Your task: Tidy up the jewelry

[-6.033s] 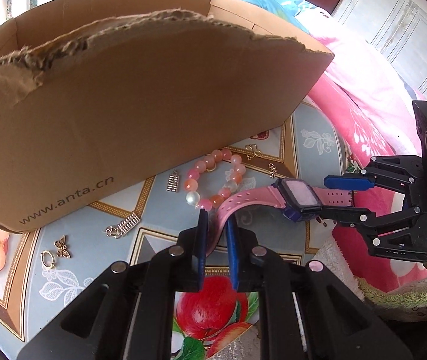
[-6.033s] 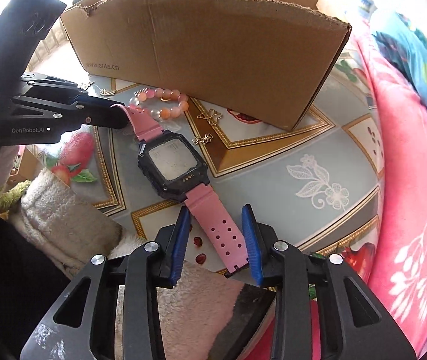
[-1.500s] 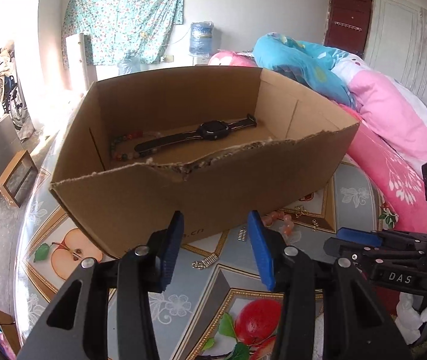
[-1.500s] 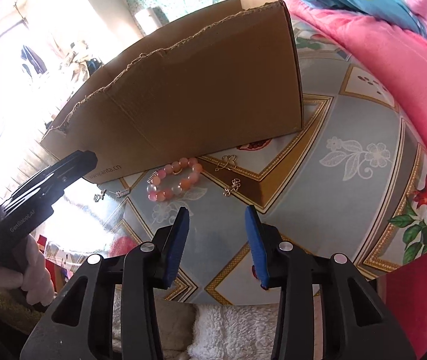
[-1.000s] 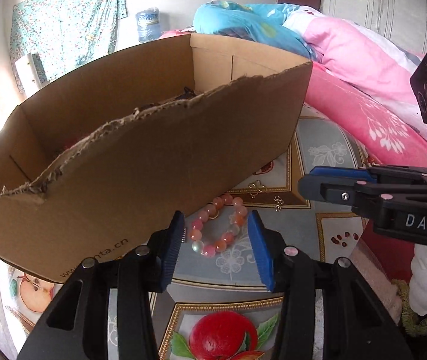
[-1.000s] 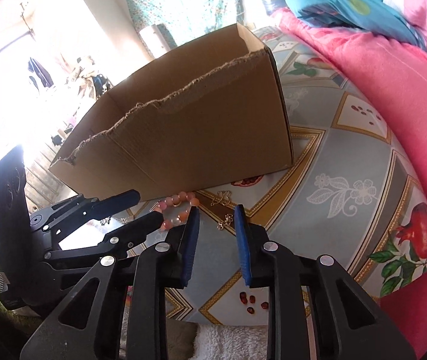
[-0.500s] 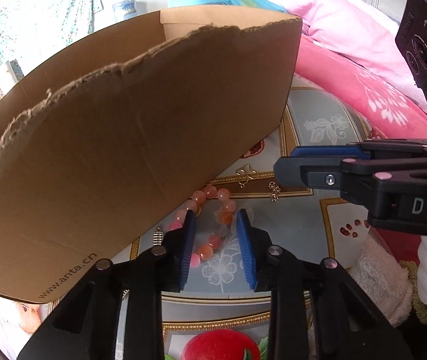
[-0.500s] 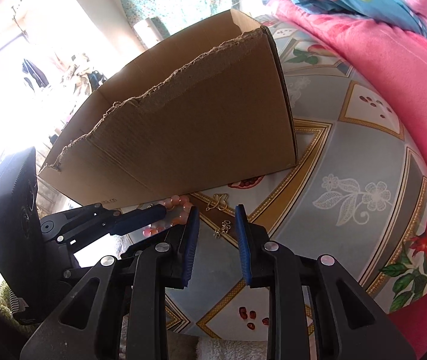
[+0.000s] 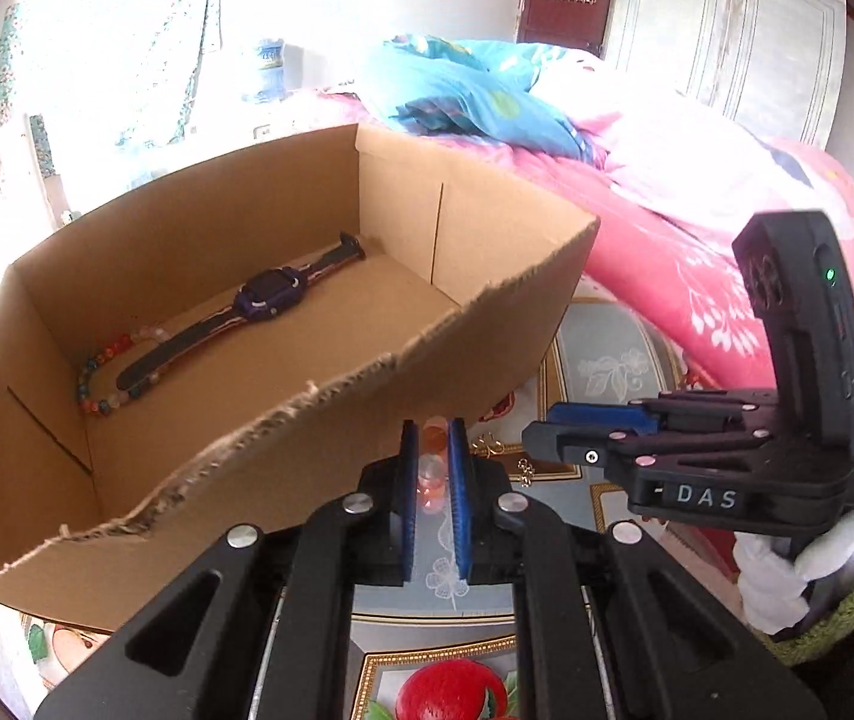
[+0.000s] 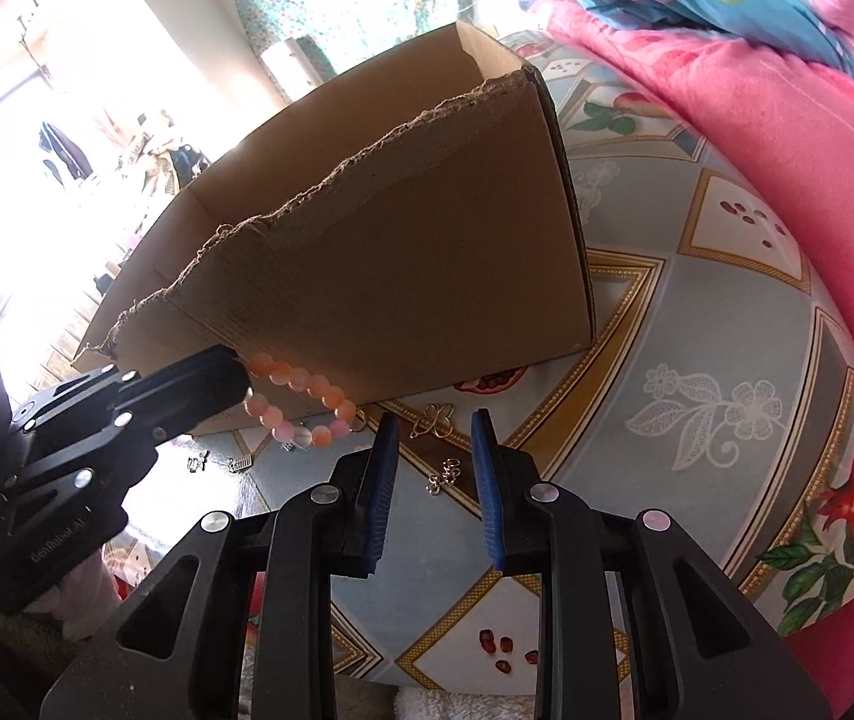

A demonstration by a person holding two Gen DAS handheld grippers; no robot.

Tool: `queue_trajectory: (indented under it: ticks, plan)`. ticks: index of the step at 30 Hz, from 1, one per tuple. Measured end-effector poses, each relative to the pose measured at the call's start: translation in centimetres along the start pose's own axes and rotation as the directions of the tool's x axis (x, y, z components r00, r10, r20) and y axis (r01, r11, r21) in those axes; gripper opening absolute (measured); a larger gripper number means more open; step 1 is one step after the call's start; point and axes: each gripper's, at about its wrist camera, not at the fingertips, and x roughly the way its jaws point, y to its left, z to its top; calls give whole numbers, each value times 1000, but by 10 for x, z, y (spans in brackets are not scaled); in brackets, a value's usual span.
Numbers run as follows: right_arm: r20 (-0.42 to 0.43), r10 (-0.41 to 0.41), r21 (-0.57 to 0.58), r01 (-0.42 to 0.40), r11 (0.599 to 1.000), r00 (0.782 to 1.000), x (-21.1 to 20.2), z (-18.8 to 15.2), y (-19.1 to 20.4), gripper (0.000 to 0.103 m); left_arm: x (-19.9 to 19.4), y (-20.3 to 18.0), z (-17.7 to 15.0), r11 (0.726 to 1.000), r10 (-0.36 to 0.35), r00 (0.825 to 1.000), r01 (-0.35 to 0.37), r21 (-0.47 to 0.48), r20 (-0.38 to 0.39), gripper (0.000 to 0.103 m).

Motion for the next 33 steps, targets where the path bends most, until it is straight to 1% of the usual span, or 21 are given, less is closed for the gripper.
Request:
queue_trajectory:
  ticks: [4,7,9,12,15,19,20,22,24,26,28,29,30,31,33]
  plan:
    - [12,-1,-9,1,1000,1000,-5,-1,3,25,-33,16,2,998,-17,999,20,-67,41,9]
    - [12,1,-14,-1,1000,1000,-8,-2,6,25,-53,30,-4,991,1,999,5,-134,50,9]
    - [15,5,-24,-5,1000,1000,-9,-3,9,25,-67,42,-12,981,18,999,-8,-193,48,9]
    - [17,14,-43,-13,999,1000,-11,-4,15,25,-81,61,-31,953,32,999,-19,-303,38,9]
    - [19,23,-69,-21,997,1000,-12,-6,22,25,-89,78,-55,911,47,999,-39,-411,9,9]
    - [7,30,-97,-30,995,1000,-10,-7,29,25,-95,97,-83,856,54,998,-40,-516,12,9]
    - [6,30,-106,-29,994,1000,-10,-7,32,25,-95,102,-89,843,57,998,-41,-536,13,9]
    - [11,26,-122,-24,992,1000,-11,-8,37,25,-90,110,-99,830,75,997,-64,-554,-2,9]
    - [16,21,-131,-18,991,1000,-12,-10,41,25,-83,121,-110,817,87,996,-90,-570,-32,9]
    - [16,10,-134,-8,991,1000,-12,-12,46,25,-77,130,-119,803,111,991,-136,-580,-79,10]
    - [18,-2,-133,5,991,1000,-12,-14,47,25,-75,136,-123,798,131,986,-167,-579,-104,10]
    - [21,-8,-134,11,991,1000,-12,-15,48,25,-76,138,-124,802,141,985,-175,-571,-103,10]
    - [24,-16,-135,19,991,1000,-13,-15,49,26,-78,138,-123,810,152,984,-180,-558,-96,13]
    - [26,-22,-137,25,990,999,-12,-15,51,26,-81,137,-121,818,167,982,-188,-544,-88,21]
    - [31,-33,-134,37,990,999,-12,-12,52,26,-87,132,-116,835,200,978,-198,-514,-52,26]
